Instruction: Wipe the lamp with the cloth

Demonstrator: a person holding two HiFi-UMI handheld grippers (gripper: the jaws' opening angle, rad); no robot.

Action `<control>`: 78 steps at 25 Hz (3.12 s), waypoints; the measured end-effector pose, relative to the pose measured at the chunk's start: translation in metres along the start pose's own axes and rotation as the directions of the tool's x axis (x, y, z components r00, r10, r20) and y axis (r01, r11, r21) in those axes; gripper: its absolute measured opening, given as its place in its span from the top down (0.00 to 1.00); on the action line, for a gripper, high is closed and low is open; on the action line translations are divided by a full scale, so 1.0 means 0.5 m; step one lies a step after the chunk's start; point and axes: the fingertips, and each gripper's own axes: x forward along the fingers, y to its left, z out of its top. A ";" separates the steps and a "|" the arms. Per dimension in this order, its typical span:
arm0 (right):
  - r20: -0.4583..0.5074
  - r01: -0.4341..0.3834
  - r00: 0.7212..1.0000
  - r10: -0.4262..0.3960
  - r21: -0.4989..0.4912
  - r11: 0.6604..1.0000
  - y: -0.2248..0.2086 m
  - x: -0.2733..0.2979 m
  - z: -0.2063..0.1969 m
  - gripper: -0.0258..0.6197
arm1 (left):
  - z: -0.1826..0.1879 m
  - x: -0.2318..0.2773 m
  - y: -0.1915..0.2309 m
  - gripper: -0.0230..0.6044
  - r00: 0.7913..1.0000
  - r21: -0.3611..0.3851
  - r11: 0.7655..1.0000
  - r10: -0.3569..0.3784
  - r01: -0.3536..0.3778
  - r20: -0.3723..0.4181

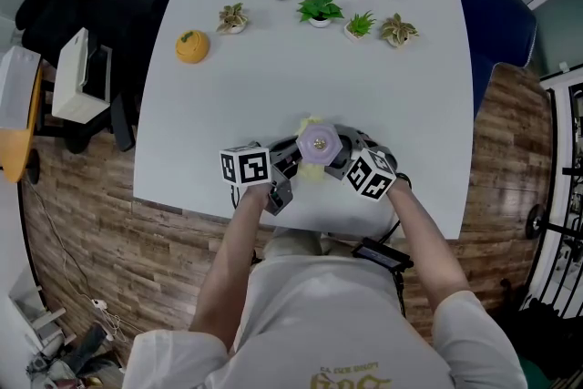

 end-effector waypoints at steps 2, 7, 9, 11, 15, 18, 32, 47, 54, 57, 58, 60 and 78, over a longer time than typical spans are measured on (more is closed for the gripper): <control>-0.002 -0.001 1.000 0.001 0.001 1.000 -0.001 0.000 0.000 0.48 | -0.003 -0.008 -0.002 0.93 1.000 -0.010 1.000 -0.008 0.008 0.005; -0.006 -0.004 1.000 0.004 0.004 1.000 -0.002 0.002 -0.002 0.48 | -0.032 -0.022 0.003 0.93 1.000 -0.007 1.000 -0.006 0.006 -0.022; -0.006 -0.003 1.000 0.003 0.004 1.000 -0.002 0.003 -0.002 0.48 | -0.051 -0.024 0.005 0.93 0.998 0.005 1.000 0.002 -0.002 -0.055; -0.005 -0.003 1.000 0.003 0.004 1.000 -0.003 0.003 -0.002 0.48 | -0.070 -0.023 0.004 0.93 0.996 0.018 1.000 0.010 -0.009 -0.093; -0.007 -0.002 1.000 0.002 0.005 1.000 -0.002 0.003 -0.002 0.48 | -0.101 -0.012 -0.014 0.93 0.987 0.046 0.999 -0.002 0.010 -0.161; -0.007 -0.002 1.000 0.002 0.005 1.000 0.000 0.002 -0.001 0.48 | -0.115 0.000 -0.036 0.93 0.980 0.065 0.997 -0.022 0.035 -0.197; -0.008 -0.003 1.000 0.003 0.008 1.000 -0.001 0.003 0.002 0.48 | -0.089 0.026 -0.080 0.93 0.985 0.027 0.994 -0.101 0.106 -0.140; -0.005 0.007 1.000 -0.007 0.006 1.000 -0.001 0.000 0.000 0.48 | -0.092 0.042 -0.028 0.93 0.988 -0.102 0.995 -0.030 0.014 -0.153; -0.057 0.048 0.997 -0.045 0.059 0.997 0.007 -0.039 -0.035 0.49 | -0.119 0.034 0.007 0.92 0.981 -0.128 0.989 0.044 -0.069 -0.192; -0.066 0.083 0.995 -0.077 0.094 0.992 0.005 -0.068 -0.055 0.49 | -0.123 0.032 0.012 0.93 0.982 -0.142 0.987 0.047 -0.074 -0.182; -0.066 0.094 0.994 -0.087 0.109 0.990 0.004 -0.078 -0.059 0.49 | -0.123 0.032 0.012 0.93 0.983 -0.146 0.987 0.047 -0.073 -0.178; -0.063 0.114 0.992 -0.106 0.137 0.984 0.001 -0.095 -0.062 0.49 | -0.125 0.031 0.012 0.93 0.983 -0.144 0.987 0.051 -0.077 -0.179; 0.197 0.238 0.907 -0.373 0.493 0.837 -0.015 -0.298 0.085 0.92 | -0.033 -0.135 -0.086 0.92 0.966 0.218 0.948 0.201 -0.233 0.161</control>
